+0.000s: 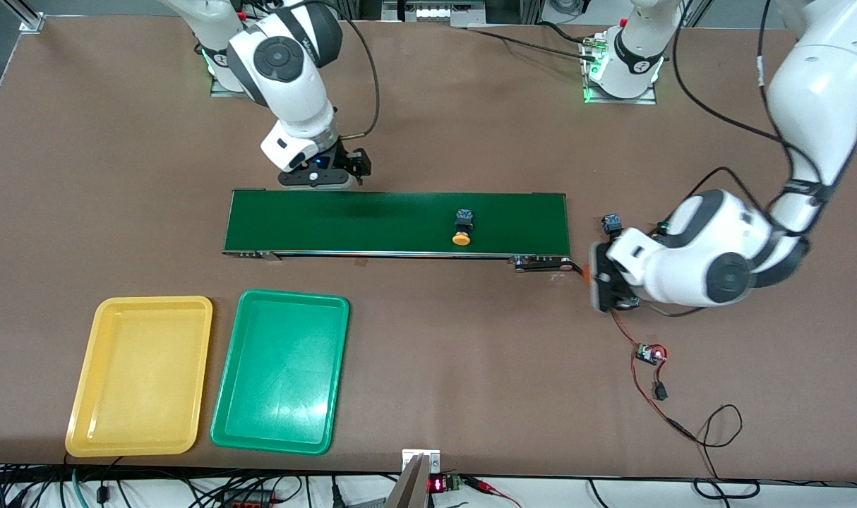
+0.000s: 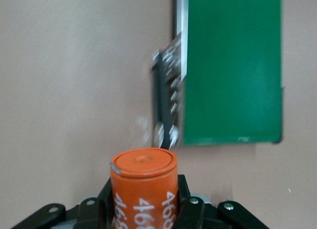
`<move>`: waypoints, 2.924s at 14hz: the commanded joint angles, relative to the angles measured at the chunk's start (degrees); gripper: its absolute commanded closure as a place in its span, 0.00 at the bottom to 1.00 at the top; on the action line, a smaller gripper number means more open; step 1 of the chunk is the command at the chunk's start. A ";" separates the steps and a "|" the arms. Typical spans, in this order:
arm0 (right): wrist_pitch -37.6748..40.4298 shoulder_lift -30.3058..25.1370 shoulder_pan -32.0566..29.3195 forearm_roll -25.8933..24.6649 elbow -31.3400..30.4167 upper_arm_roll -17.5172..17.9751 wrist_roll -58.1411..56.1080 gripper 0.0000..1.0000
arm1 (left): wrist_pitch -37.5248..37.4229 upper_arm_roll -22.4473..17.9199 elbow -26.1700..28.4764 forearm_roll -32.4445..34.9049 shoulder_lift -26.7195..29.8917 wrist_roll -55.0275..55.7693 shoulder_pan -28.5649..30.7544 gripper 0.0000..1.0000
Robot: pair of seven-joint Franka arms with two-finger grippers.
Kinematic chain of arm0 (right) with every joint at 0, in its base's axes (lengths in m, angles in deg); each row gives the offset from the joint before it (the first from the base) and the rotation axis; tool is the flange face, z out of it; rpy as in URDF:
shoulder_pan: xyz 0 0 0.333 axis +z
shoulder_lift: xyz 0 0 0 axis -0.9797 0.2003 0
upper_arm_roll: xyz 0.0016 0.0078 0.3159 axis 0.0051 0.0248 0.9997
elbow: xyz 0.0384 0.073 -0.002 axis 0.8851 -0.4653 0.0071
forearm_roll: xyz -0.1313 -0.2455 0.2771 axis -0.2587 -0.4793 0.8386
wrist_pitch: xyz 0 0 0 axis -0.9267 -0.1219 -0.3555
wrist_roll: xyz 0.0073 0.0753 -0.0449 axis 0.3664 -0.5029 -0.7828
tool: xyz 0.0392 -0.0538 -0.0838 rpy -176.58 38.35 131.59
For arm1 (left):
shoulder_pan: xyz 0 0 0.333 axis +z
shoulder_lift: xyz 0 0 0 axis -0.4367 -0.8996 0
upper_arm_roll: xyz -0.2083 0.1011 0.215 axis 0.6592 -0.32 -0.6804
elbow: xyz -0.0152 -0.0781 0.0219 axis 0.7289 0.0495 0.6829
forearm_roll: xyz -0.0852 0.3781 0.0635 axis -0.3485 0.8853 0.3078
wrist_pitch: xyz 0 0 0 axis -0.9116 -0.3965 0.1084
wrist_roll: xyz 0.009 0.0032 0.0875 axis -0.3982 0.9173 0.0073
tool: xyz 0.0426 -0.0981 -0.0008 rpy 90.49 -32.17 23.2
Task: Sort buttons by color to trays
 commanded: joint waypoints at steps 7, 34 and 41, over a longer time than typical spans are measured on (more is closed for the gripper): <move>-1.19 4.93 4.23 -2.68 5.22 -2.24 8.16 0.00 | 1.64 8.14 13.40 -3.36 1.31 4.46 4.63 0.85; 1.71 19.44 20.50 -6.55 19.91 -11.65 16.88 0.00 | -0.10 0.67 3.05 4.73 2.98 60.13 9.55 0.00; 1.45 20.23 20.68 -6.28 20.26 -11.65 17.59 0.00 | 8.67 -10.93 3.40 5.25 -0.16 75.92 2.52 0.00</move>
